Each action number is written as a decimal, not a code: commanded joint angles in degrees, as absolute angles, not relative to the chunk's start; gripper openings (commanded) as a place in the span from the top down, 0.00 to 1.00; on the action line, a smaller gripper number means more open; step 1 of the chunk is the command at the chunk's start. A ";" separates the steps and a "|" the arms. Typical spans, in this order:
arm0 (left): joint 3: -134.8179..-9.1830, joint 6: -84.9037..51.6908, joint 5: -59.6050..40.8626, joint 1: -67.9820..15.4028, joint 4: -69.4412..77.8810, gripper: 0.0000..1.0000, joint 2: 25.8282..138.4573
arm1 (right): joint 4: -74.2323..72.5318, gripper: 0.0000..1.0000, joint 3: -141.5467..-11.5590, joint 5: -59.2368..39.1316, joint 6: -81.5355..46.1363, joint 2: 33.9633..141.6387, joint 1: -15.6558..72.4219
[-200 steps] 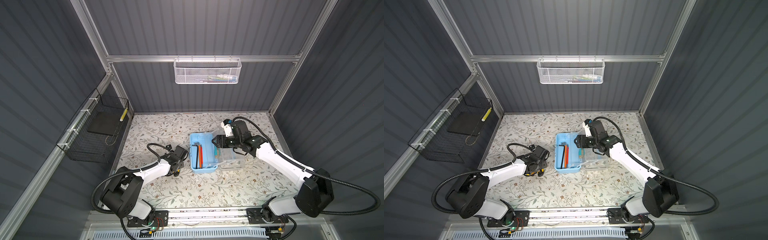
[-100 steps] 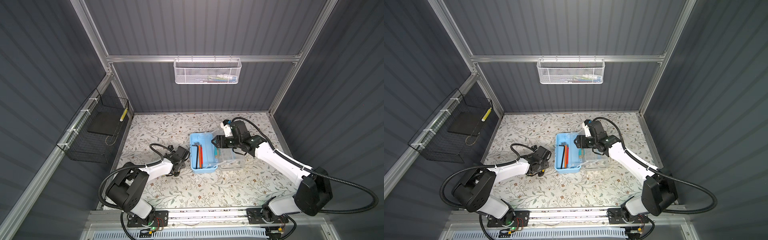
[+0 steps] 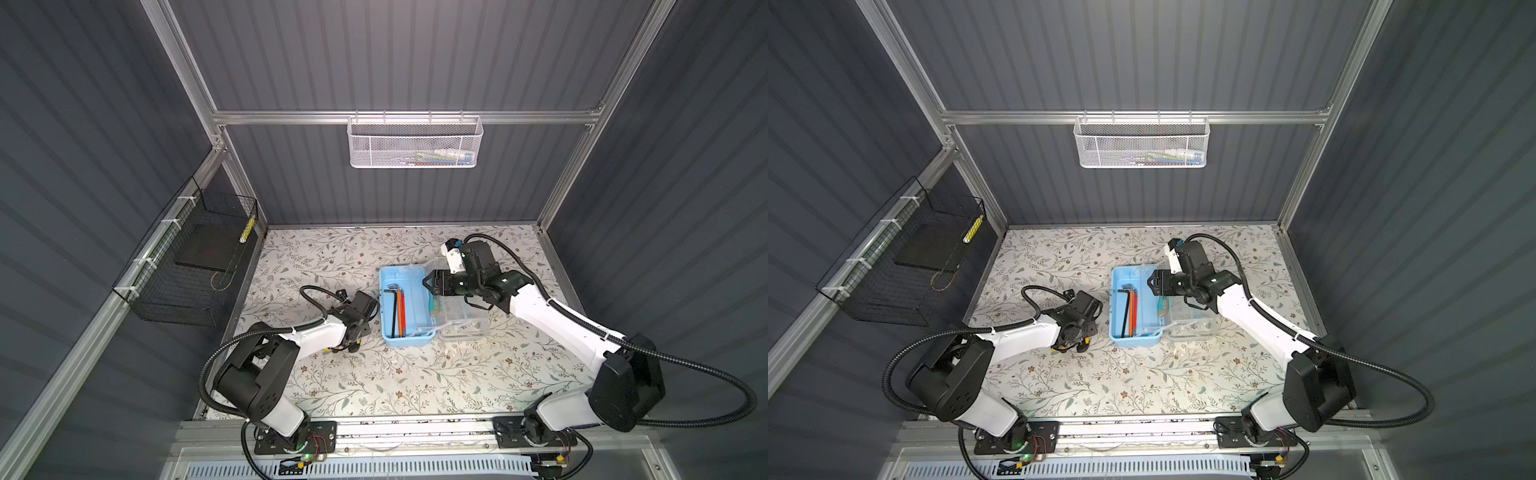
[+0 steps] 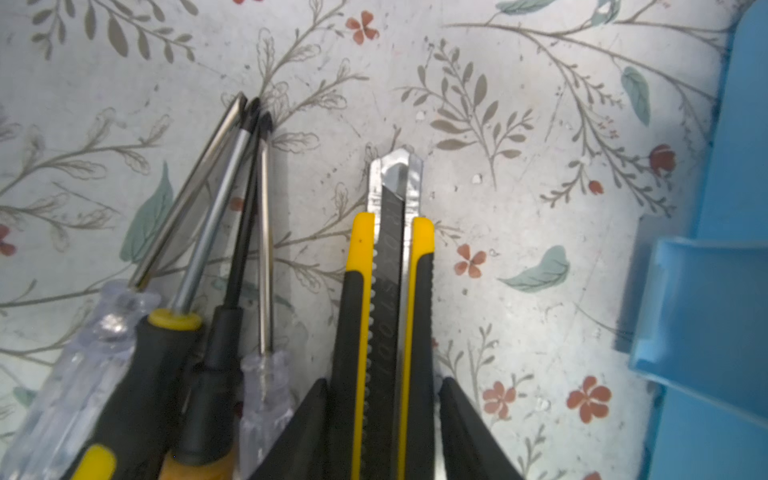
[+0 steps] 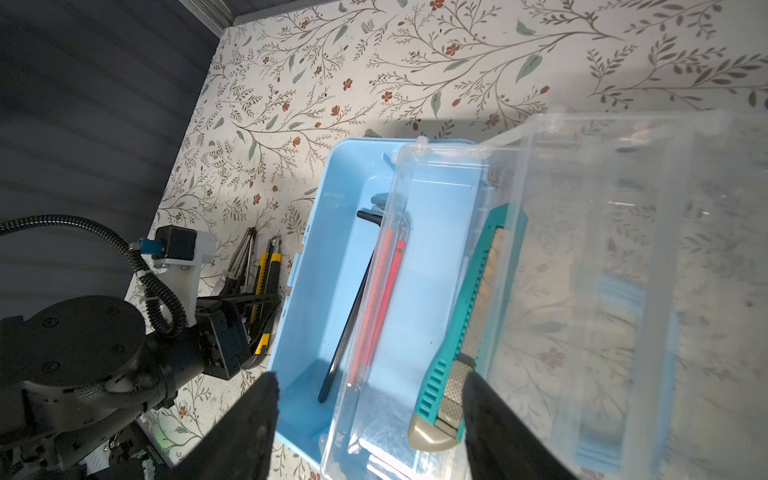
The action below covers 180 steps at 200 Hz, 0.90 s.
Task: Pack the tool kit
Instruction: 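Lower the left gripper onto the yellow box cutter and close it, then lift the yellow box cutter with the left gripper and lower it beside the teal cutter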
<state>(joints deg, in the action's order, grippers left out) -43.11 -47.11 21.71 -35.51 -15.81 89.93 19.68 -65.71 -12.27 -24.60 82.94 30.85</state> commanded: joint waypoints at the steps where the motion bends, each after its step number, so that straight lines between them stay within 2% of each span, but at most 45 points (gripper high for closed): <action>1: -43.36 -46.58 20.99 -35.16 -18.02 0.59 91.41 | 18.90 0.30 -65.99 -12.57 -24.26 83.09 30.93; 58: -43.54 -46.01 20.83 -35.16 -19.41 0.71 88.64 | 18.85 0.30 -65.75 -12.49 -24.43 82.63 30.80; 113: -46.67 -43.88 18.32 -35.13 -22.42 0.72 80.67 | 18.13 0.29 -65.76 -14.91 -25.93 82.05 29.56; 165: -52.51 -43.38 10.53 -35.48 -21.08 0.75 73.35 | 17.06 0.29 -64.61 -16.51 -27.67 77.88 27.02; 180: -55.72 -41.66 8.47 -36.80 -18.86 0.72 73.31 | 17.43 0.29 -64.47 -16.32 -27.90 76.58 26.32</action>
